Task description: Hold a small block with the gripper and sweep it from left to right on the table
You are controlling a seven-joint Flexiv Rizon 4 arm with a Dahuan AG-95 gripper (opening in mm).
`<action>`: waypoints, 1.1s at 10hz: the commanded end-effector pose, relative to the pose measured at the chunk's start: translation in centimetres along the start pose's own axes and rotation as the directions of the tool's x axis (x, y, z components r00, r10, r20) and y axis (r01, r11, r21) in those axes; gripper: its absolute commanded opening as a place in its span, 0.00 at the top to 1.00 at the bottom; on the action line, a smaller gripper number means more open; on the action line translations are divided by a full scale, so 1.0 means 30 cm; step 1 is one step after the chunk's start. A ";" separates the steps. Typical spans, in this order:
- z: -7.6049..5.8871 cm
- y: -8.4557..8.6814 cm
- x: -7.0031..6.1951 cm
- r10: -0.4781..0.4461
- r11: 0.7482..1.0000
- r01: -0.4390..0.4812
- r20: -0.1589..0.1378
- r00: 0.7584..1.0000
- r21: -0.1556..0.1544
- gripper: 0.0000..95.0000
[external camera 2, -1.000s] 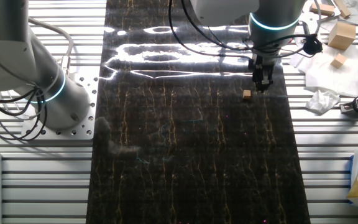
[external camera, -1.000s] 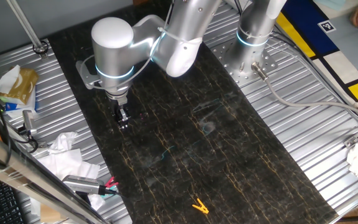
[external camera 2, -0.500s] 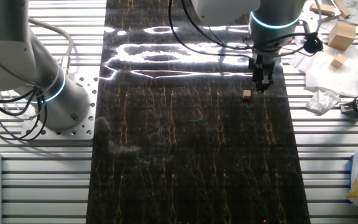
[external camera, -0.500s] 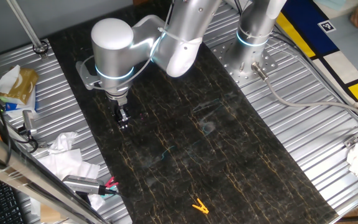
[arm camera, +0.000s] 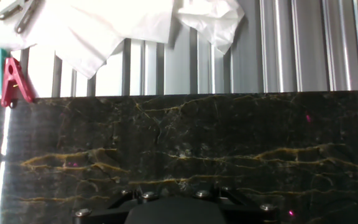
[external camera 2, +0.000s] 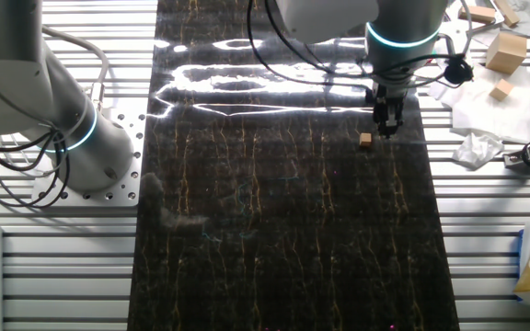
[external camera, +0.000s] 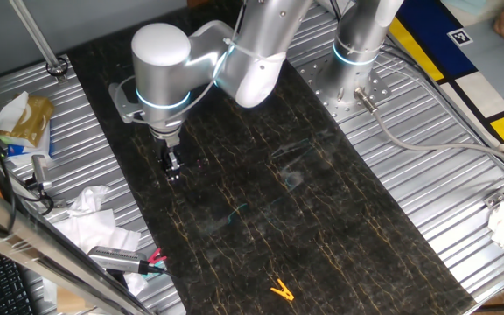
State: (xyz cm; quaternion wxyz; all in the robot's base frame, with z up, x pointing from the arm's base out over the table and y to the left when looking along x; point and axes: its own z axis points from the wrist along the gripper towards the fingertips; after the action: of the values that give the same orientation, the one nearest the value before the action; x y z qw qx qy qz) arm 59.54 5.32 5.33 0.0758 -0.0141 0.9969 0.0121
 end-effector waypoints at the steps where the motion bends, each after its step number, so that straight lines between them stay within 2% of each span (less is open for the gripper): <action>1: 0.002 0.004 -0.003 0.001 1.000 -0.001 -0.018 1.000 0.003 0.40; 7: 0.014 0.000 0.010 -0.001 1.000 0.001 -0.037 0.999 0.001 0.40; 8: 0.017 -0.001 0.010 -0.002 1.000 0.001 -0.038 0.999 -0.003 0.60; 11: 0.031 -0.005 0.012 0.000 1.000 0.000 -0.043 0.999 -0.012 0.60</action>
State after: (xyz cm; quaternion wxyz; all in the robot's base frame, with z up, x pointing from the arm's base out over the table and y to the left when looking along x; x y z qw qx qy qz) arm 59.23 5.15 4.34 0.0547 -0.0142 0.9982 0.0182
